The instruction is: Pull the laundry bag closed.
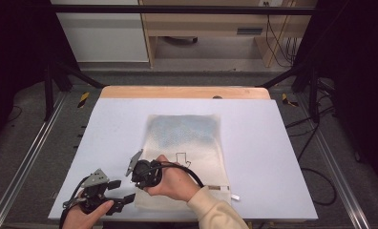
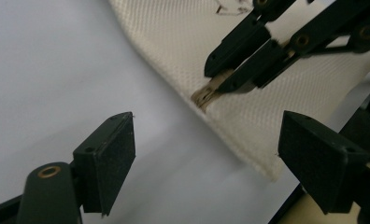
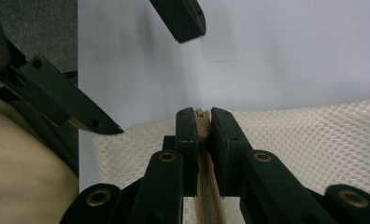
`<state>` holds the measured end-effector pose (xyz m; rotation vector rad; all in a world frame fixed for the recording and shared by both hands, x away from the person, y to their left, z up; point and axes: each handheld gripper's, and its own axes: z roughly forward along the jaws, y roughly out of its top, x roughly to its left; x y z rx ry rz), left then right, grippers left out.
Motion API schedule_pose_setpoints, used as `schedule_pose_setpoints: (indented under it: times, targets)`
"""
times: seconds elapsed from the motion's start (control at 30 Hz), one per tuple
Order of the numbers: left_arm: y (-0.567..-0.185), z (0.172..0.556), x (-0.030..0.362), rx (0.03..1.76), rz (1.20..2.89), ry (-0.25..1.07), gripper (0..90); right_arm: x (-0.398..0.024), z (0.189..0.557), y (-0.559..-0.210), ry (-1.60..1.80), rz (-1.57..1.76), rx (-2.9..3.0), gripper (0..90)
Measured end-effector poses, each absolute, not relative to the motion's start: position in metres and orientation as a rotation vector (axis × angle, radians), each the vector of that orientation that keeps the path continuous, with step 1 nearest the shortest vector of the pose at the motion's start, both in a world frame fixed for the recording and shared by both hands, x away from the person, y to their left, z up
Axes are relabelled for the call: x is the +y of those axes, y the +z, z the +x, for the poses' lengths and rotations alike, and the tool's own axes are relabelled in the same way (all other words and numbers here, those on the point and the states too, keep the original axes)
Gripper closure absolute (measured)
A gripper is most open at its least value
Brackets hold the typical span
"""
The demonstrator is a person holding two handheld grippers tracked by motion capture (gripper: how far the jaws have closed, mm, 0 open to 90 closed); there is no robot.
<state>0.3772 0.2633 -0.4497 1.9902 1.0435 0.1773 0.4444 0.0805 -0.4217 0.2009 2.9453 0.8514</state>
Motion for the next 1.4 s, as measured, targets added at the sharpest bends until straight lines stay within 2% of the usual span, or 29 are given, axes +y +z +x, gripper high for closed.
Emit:
schedule_pose_setpoints:
  times: [0.2,0.33,0.47,0.83,1.0,1.4]
  targets:
    - [-0.455,0.382,0.253,1.03,2.011,0.154,23.6,0.078,0.444,-0.419,0.869,0.205,2.942,81.9]
    - [-0.458,0.386,0.253,1.044,1.977,0.103,33.2,0.077,0.444,-0.415,0.895,0.212,2.933,81.9]
    - [-0.461,0.39,0.254,1.051,1.991,0.101,38.2,0.076,0.444,-0.412,0.905,0.205,2.925,81.9]
    - [-0.466,0.395,0.248,1.032,1.991,0.049,43.3,0.075,0.444,-0.409,0.919,0.205,2.923,81.9]
    - [-0.471,0.403,0.249,1.023,1.961,-0.027,48.2,0.074,0.444,-0.408,0.928,0.198,2.921,81.8]
    - [-0.477,0.409,0.244,0.983,1.956,-0.085,48.4,0.074,0.445,-0.406,0.947,0.208,2.917,81.9]
